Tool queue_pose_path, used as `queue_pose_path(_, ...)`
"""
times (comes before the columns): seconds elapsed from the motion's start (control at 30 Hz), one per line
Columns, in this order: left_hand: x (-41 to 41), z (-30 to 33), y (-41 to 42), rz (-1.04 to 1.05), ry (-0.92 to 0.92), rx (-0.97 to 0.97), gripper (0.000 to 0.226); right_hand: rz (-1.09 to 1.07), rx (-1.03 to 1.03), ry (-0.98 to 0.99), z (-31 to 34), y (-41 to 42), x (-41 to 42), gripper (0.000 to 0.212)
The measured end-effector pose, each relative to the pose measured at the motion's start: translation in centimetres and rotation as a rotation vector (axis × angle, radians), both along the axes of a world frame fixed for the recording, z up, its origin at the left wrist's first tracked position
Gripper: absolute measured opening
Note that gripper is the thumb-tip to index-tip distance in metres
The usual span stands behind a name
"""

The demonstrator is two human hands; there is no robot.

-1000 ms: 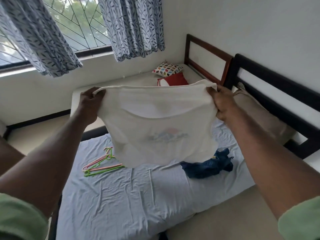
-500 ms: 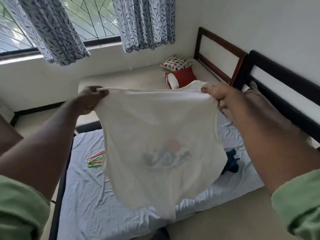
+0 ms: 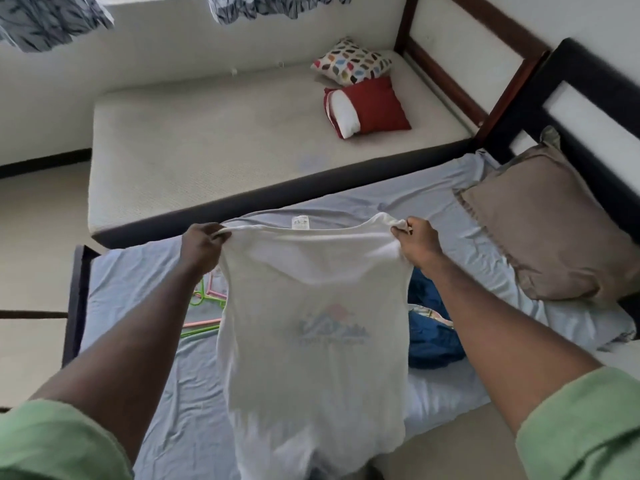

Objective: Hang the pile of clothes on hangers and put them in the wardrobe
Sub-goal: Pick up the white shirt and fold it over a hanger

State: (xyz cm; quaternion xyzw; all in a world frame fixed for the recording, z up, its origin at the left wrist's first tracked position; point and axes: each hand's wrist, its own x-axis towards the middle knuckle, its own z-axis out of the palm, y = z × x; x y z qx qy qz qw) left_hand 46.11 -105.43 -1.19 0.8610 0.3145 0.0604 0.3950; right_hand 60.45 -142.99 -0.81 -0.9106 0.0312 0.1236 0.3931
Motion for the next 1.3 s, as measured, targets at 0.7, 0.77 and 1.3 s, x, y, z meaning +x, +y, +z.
queue_pose_path(0.7, 18.8, -29.4, 3.7, 0.387, 0.074, -0.236, 0.031, -0.036, 0.206, 0.304, -31.1, 9.7, 21.7, 0.039)
queue_pose_path(0.77, 18.6, -32.0, 2.4, 0.360, 0.129, -0.288, 0.048, -0.005, 0.269, 0.366, -32.4, 9.0, 21.2, 0.060)
queue_pose_path(1.3, 5.9, -36.1, -29.3, -0.154, 0.442, -0.589, 0.022, 0.158, -0.380, 0.364, -35.5, -8.7, 4.7, 0.012)
